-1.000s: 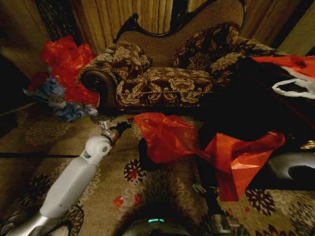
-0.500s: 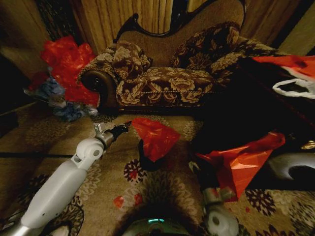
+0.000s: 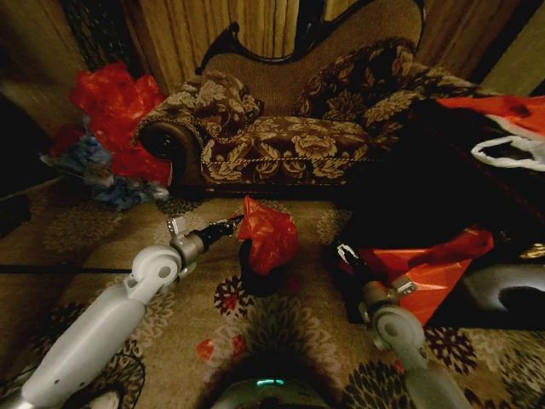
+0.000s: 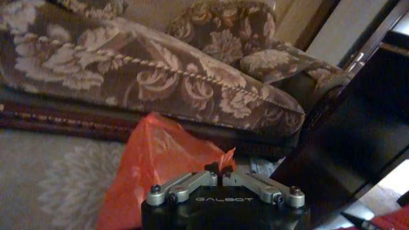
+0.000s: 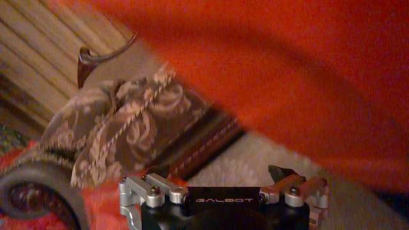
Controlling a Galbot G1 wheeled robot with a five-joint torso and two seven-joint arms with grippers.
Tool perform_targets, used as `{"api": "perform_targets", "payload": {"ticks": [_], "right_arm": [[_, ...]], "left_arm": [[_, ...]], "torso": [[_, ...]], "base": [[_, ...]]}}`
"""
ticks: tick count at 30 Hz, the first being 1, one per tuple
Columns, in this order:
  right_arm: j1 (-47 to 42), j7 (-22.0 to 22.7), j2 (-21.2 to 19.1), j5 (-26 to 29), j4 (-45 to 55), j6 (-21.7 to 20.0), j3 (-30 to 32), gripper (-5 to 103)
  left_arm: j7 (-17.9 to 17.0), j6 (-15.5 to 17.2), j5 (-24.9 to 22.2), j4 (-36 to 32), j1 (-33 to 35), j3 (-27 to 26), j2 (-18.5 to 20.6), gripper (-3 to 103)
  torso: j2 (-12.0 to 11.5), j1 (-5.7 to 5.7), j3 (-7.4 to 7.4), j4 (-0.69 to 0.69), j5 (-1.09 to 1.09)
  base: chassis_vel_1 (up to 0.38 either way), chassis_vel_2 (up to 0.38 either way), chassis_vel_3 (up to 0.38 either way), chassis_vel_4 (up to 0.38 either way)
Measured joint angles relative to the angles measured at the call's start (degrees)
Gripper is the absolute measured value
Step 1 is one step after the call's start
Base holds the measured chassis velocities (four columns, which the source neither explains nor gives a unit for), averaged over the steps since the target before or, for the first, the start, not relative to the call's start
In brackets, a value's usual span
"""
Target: Place a garbage bag over the trash bin.
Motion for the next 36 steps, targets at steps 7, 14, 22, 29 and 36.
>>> {"api": "perform_targets", "payload": {"ticks": [7, 14, 22, 29, 36], "right_arm": [[-1.3, -0.4, 2.2, -3.4, -0.4, -0.1, -2.7, 100], [-4.3, -0.5, 2.8, -5.4, -0.4, -0.1, -4.4, 100], [-5.1, -0.8, 1.2, -5.4, -1.4, 0.0, -4.8, 100], [-4.7, 0.3, 1.6, -4.9, -2.0, 0.0, -5.3, 100], [-6.4, 0.3, 1.7, -5.0, -2.0, 0.1, -4.2, 100]], "left_arm": [[-6.9, -0.3, -6.8, 4.5, -3.3, 1.9, -2.6, 0], [-9.4, -4.0, 0.1, 27.5, -17.4, 12.4, -14.3, 15], [-7.6, -0.5, -2.0, 38.2, -25.2, 13.8, -20.2, 48], [1.0, 1.5, 6.2, 51.2, -30.3, 20.7, -26.2, 70], [4.5, 1.1, 11.2, 52.7, -30.5, 23.0, -26.0, 70]], "torso": [[0.0, -0.01, -0.01, 0.06, 0.02], [0.0, 0.02, 0.02, -0.02, -0.09], [0.0, -0.01, -0.01, 0.10, 0.02], [0.0, 0.00, 0.00, -0.02, 0.02], [0.0, 0.00, 0.00, 0.01, 0.01]], "base": [[0.000, 0.000, 0.000, 0.000], [0.000, 0.000, 0.000, 0.000], [0.000, 0.000, 0.000, 0.000], [0.000, 0.000, 0.000, 0.000], [0.000, 0.000, 0.000, 0.000]]}}
